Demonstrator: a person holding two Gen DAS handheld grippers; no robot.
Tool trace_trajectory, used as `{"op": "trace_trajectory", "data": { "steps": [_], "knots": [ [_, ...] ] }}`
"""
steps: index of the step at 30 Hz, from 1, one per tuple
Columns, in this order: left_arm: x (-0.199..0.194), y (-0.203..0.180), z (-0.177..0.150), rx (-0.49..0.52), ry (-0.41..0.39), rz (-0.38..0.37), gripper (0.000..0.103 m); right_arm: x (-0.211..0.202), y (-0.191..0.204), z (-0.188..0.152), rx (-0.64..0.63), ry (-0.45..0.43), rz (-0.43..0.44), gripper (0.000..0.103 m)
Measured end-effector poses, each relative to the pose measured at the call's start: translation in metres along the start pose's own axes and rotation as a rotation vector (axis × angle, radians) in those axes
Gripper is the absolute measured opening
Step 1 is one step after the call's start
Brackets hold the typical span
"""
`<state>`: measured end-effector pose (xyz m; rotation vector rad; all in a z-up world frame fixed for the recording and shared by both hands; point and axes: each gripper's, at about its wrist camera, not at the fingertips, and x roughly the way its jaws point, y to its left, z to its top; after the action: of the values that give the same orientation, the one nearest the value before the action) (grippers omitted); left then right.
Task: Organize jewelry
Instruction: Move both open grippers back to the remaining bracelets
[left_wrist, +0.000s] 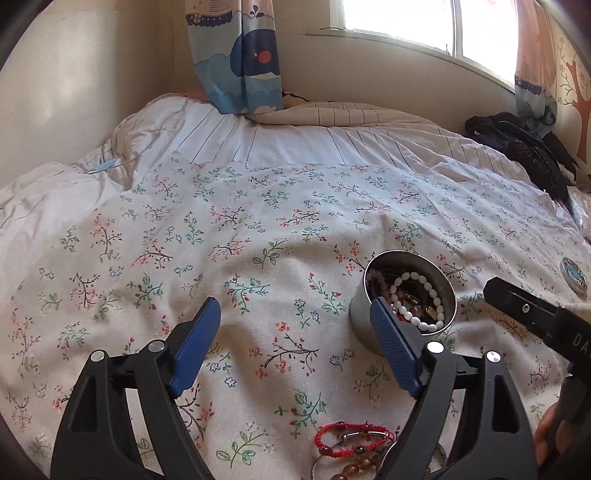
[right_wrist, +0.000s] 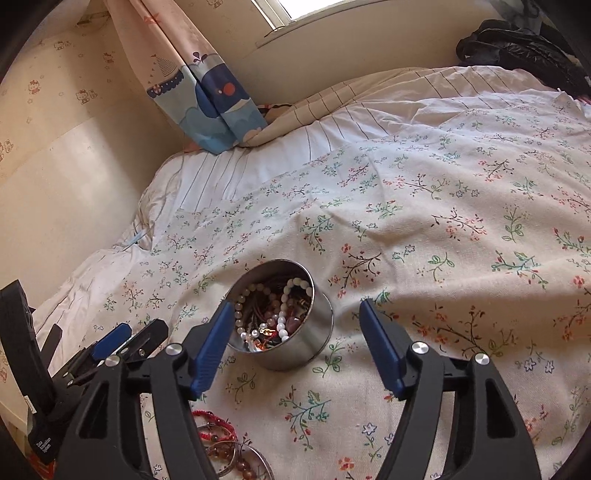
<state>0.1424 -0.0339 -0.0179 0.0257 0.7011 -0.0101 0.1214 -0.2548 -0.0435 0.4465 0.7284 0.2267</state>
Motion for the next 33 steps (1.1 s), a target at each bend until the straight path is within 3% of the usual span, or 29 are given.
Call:
{"op": "trace_trajectory", "data": {
  "steps": [9,33],
  "knots": [
    [-0.015,0.005,-0.014,0.023,0.005,0.014,0.082,-0.017,0.013,-0.021,-0.061,0.039,-0.020,0.080],
    [-0.034,0.006,-0.036,0.073,0.024,0.012,0.088,-0.017,0.022,-0.067,-0.211,0.191,-0.156,0.087]
  ]
}}
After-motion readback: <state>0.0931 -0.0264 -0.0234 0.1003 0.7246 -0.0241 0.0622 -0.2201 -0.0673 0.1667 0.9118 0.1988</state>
